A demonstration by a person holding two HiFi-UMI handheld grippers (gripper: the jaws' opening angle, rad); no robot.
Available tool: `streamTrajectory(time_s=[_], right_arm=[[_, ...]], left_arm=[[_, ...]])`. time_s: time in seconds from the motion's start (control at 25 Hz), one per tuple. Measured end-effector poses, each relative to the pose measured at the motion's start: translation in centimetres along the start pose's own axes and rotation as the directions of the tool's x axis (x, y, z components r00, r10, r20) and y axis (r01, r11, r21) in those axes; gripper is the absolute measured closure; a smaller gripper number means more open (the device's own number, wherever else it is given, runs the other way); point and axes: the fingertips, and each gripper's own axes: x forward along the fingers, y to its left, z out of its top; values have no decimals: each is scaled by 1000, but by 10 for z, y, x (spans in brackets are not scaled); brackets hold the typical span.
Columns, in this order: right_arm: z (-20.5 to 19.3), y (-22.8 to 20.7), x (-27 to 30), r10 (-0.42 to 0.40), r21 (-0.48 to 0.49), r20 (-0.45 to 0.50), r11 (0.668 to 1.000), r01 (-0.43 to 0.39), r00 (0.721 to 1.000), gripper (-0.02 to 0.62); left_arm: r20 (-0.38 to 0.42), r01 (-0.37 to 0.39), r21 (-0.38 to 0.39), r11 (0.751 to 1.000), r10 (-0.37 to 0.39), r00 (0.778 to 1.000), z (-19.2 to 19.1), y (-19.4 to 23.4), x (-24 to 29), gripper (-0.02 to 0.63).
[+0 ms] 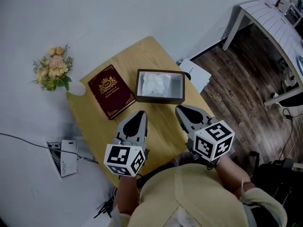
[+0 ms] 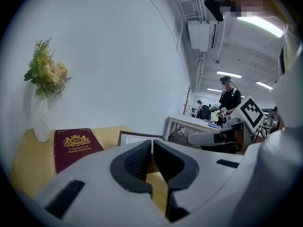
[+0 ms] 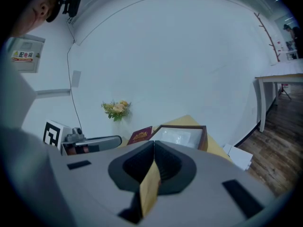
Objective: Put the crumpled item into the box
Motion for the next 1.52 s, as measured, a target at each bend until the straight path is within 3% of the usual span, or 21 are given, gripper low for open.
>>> streamTrajectory(time_s=[1.52], right_arm=[[-25, 34, -27, -48, -35, 1, 998, 48, 999, 568]], left_arm=[[-8, 36, 5, 999, -36, 999, -18, -11, -46, 581]])
